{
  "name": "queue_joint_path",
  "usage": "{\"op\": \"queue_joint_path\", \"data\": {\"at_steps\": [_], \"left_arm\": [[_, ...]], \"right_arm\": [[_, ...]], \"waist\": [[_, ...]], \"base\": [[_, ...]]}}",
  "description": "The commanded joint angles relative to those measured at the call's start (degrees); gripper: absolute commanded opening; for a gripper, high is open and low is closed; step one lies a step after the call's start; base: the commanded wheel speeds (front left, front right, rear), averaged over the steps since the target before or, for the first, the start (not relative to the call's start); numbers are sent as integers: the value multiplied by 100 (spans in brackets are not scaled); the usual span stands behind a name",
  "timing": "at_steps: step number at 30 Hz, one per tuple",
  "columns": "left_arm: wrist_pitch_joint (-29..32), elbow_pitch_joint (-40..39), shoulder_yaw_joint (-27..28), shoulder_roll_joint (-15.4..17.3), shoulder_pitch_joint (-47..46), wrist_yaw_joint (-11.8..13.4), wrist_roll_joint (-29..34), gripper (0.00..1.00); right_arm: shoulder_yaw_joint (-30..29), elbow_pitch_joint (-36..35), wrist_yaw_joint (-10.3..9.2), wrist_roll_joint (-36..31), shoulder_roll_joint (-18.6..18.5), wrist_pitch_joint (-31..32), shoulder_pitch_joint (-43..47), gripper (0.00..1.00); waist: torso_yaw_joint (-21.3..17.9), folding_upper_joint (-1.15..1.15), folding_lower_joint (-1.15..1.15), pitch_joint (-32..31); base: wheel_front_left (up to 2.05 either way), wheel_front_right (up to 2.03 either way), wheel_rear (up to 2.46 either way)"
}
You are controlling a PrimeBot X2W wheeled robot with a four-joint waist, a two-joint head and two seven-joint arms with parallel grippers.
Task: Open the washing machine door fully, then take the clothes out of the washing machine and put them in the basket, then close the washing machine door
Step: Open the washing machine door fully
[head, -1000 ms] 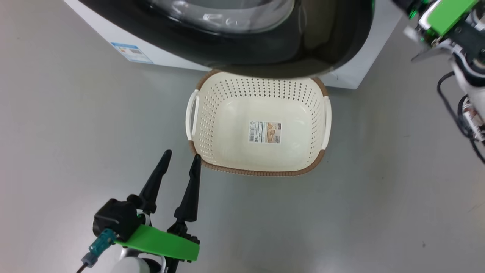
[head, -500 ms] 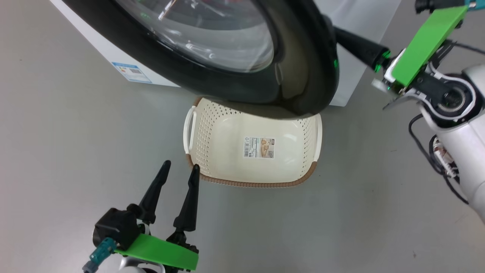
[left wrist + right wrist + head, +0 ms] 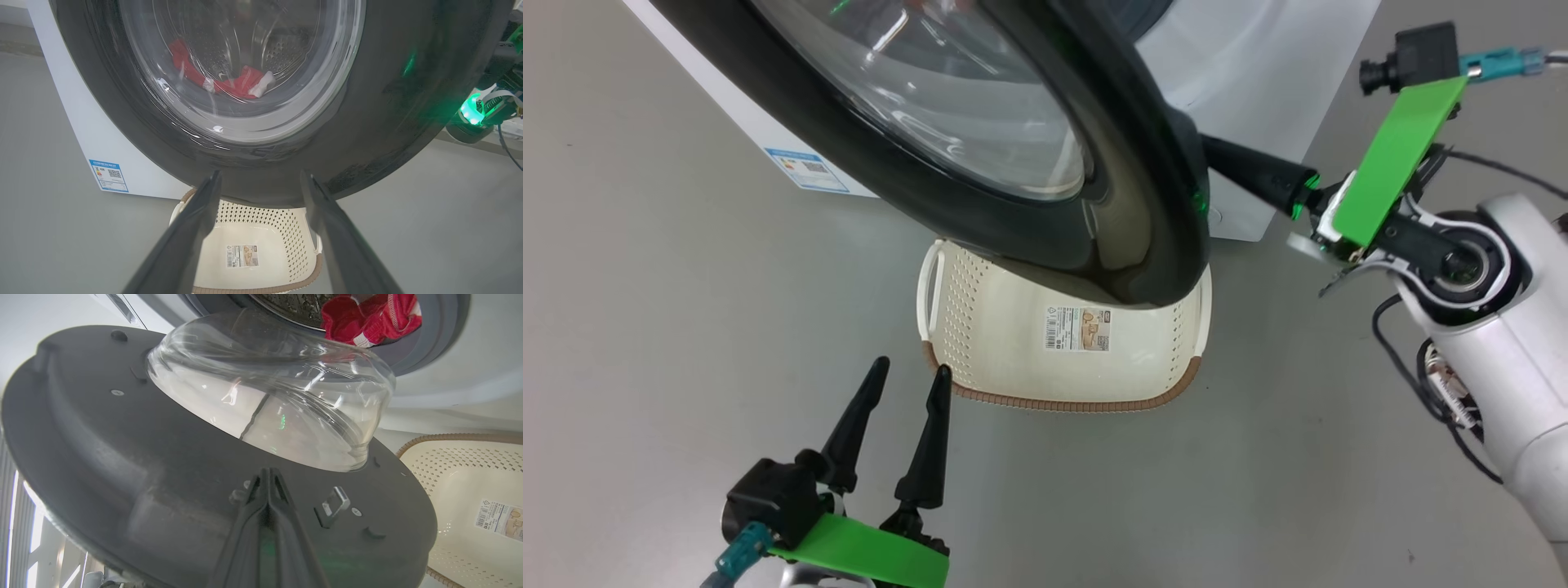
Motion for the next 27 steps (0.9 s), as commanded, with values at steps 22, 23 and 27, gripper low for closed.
{"op": "queue_joint_path", "data": {"at_steps": [22,23,27], "left_arm": [[-69,-110,237,66,92,-21,92,100],[-69,-106,249,66,98,-27,103,100],[-69,-90,308,66,129,-56,160,100]], "right_arm": [[-436,-249,44,-459,174,-409,554,46],[-457,-252,44,-462,171,-435,594,49],[-516,-265,44,-489,159,-542,792,100]], "waist": [[-57,0,0,-159],[-70,0,0,-174],[-141,0,0,-246]], "base": [[0,0,0],[0,0,0],[0,0,0]]}}
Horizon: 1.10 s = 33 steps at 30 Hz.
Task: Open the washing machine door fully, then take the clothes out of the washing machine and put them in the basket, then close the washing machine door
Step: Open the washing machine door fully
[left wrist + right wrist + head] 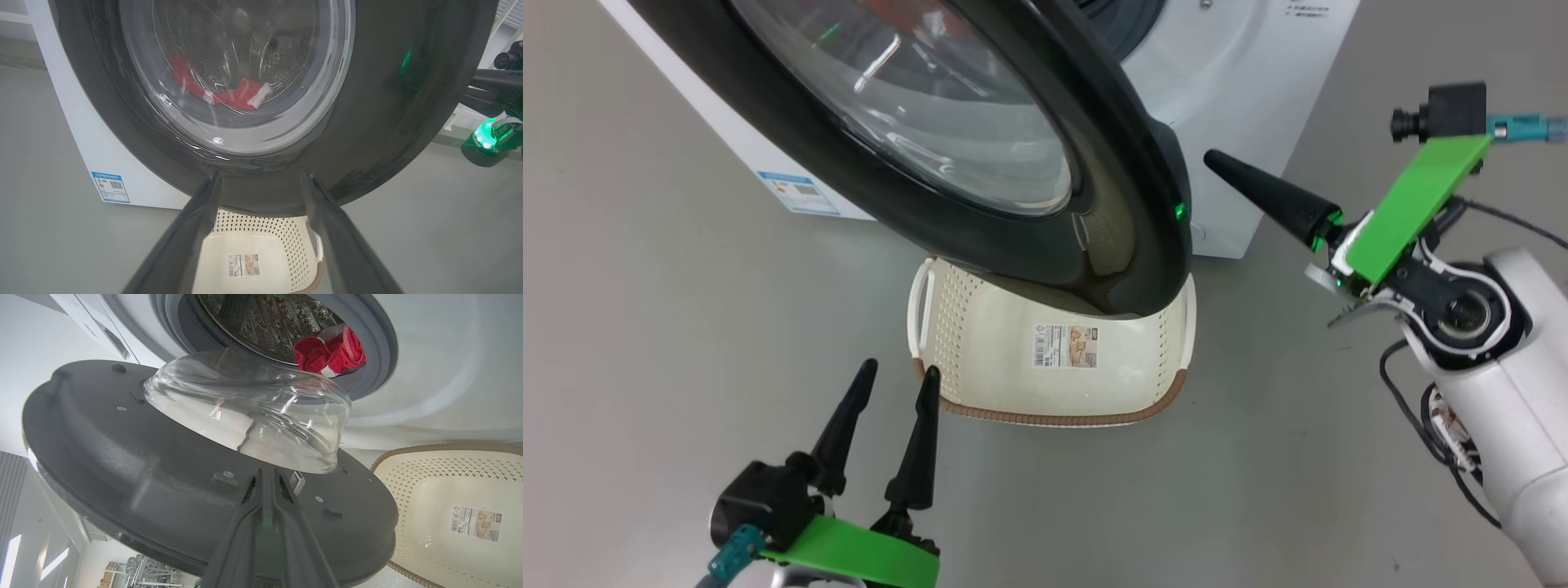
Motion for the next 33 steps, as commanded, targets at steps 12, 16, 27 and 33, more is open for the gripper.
{"op": "queue_joint_path", "data": {"at_steps": [12,16,27,33], "left_arm": [[-69,-86,377,65,248,-112,175,100],[-69,-59,444,65,291,-124,187,100],[-69,-46,552,65,377,-133,205,100],[-69,-55,588,65,404,-139,207,100]], "right_arm": [[-176,-122,44,-131,-71,-386,897,100],[-181,-122,44,-186,-127,-515,1291,100],[-166,-175,44,-289,-206,-845,2000,100],[-33,-189,44,-575,-355,-1203,2360,100]], "waist": [[-251,0,0,-189],[-325,0,0,-249],[-455,0,0,-341],[-508,0,0,-339]], "base": [[0,0,0],[0,0,0],[0,0,0],[0,0,0]]}}
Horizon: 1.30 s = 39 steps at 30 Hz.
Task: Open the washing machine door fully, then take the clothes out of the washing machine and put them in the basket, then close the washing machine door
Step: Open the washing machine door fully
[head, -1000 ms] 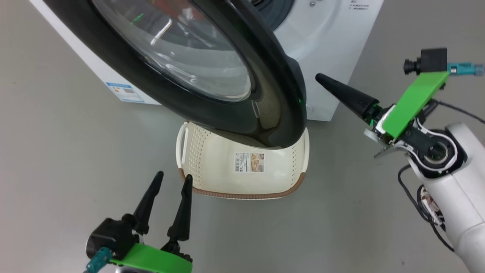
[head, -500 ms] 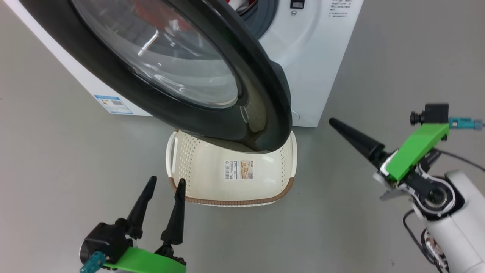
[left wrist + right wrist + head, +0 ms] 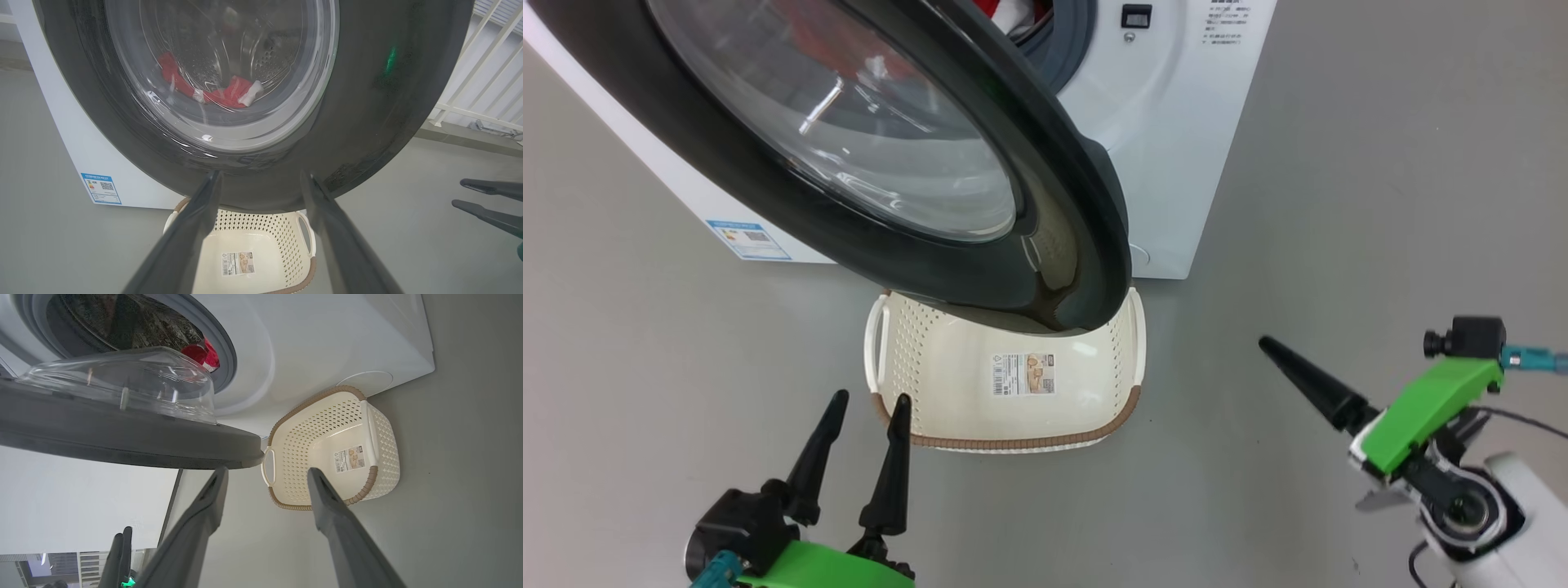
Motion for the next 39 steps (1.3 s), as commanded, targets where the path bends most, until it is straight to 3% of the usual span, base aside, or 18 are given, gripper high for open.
{"op": "queue_joint_path", "data": {"at_steps": [1,8,20,26,29,39], "left_arm": [[-69,-122,192,61,52,-42,31,100],[-69,-116,220,61,84,-44,29,100],[-69,-71,262,61,59,-62,49,100],[-69,-62,267,61,44,-69,59,100],[-69,-60,274,61,44,-70,61,100],[-69,-71,292,61,45,-60,50,100]], "right_arm": [[122,-126,44,-87,-94,-78,125,100],[315,-159,44,-316,-259,-645,473,100],[1073,-12,44,-1279,-669,-2449,577,100],[1439,223,44,-1829,-775,-2889,463,100],[1323,293,44,-2046,-723,-2914,437,100],[-284,-65,44,-3973,-91,-2921,912,100]], "waist": [[-7,0,0,2],[-63,0,0,-11],[-148,0,0,14],[-157,0,0,17],[-161,0,0,15],[-171,0,0,11]], "base": [[0,0,0],[0,0,0],[0,0,0],[0,0,0],[0,0,0],[0,0,0]]}}
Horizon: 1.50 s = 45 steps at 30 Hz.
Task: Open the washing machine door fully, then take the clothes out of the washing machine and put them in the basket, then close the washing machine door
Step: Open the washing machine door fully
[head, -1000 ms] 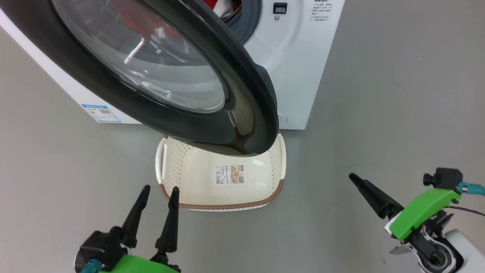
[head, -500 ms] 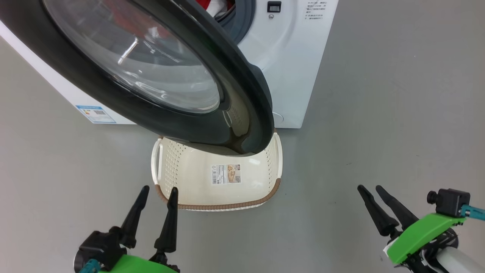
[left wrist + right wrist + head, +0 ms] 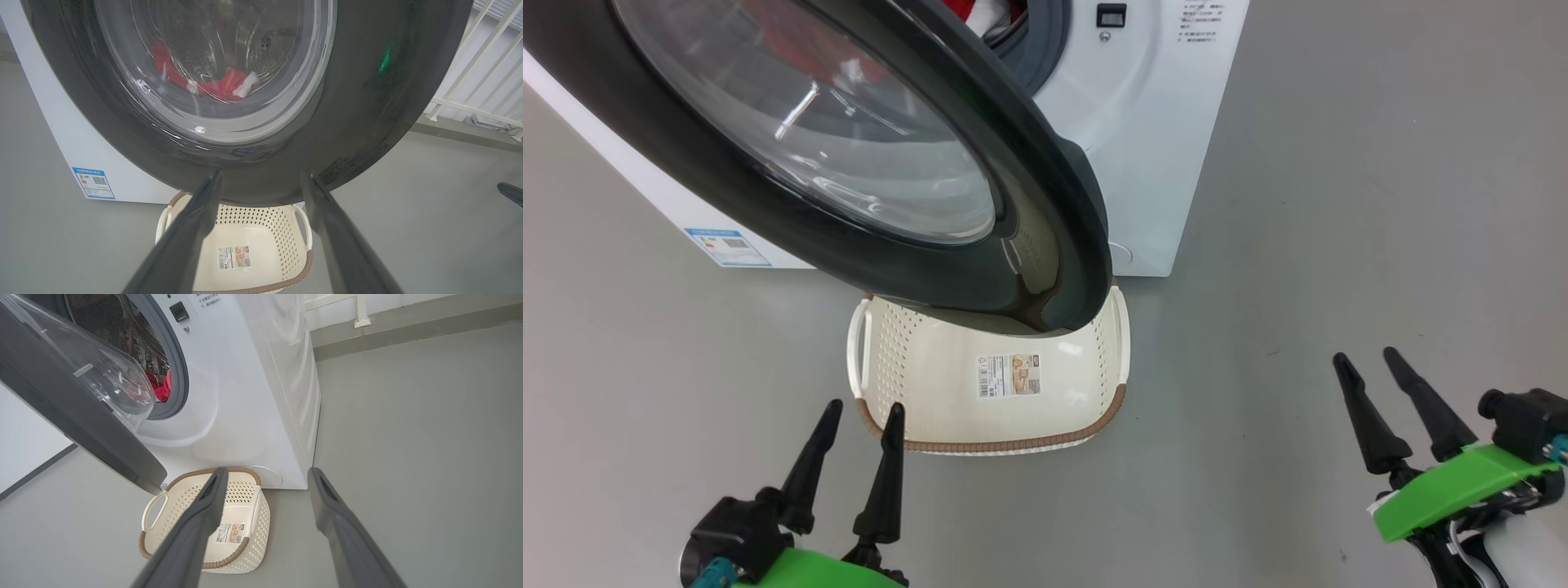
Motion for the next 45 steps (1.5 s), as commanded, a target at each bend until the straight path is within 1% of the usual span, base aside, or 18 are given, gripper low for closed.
{"op": "queue_joint_path", "data": {"at_steps": [1,8,13,17,24,34,42,43,44,45], "left_arm": [[-69,-118,196,56,-45,-10,41,100],[-69,-120,192,56,-73,-5,41,100],[-69,-127,185,56,-63,5,41,100],[-69,-144,175,56,-45,15,30,100],[-69,-141,162,56,-1,33,21,100],[-69,-146,156,56,25,25,21,100],[-69,-151,158,56,46,22,21,100],[-69,-154,159,56,47,22,21,100],[-69,-157,159,56,45,22,20,100],[-69,-161,158,56,42,23,18,100]], "right_arm": [[-96,-200,43,-267,-1,-53,174,100],[-1155,-752,43,-1433,562,-54,563,100],[-1669,-1086,43,-1936,882,-54,805,100],[-1864,-1139,43,-2139,1001,-54,1019,100],[-1962,-1044,43,-2198,1081,-54,1186,100],[-1870,-1031,43,-2162,1063,-54,1190,100],[-1773,-1110,43,-1716,1204,-54,955,100],[-1742,-1133,43,-1642,1218,-54,887,87],[-1704,-1152,43,-1557,1226,-54,808,45],[-1639,-1169,43,-1466,1225,-54,718,11]], "waist": [[3,0,0,4],[4,0,0,18],[1,0,0,-1],[14,0,0,-34],[17,0,0,-110],[26,0,0,-142],[25,0,0,-136],[23,0,0,-130],[23,0,0,-121],[23,0,0,-112]], "base": [[0,0,0],[0,0,0],[0,0,0],[0,0,0],[0,0,0],[0,0,0],[0,0,0],[0,0,0],[0,0,0],[0,0,0]]}}
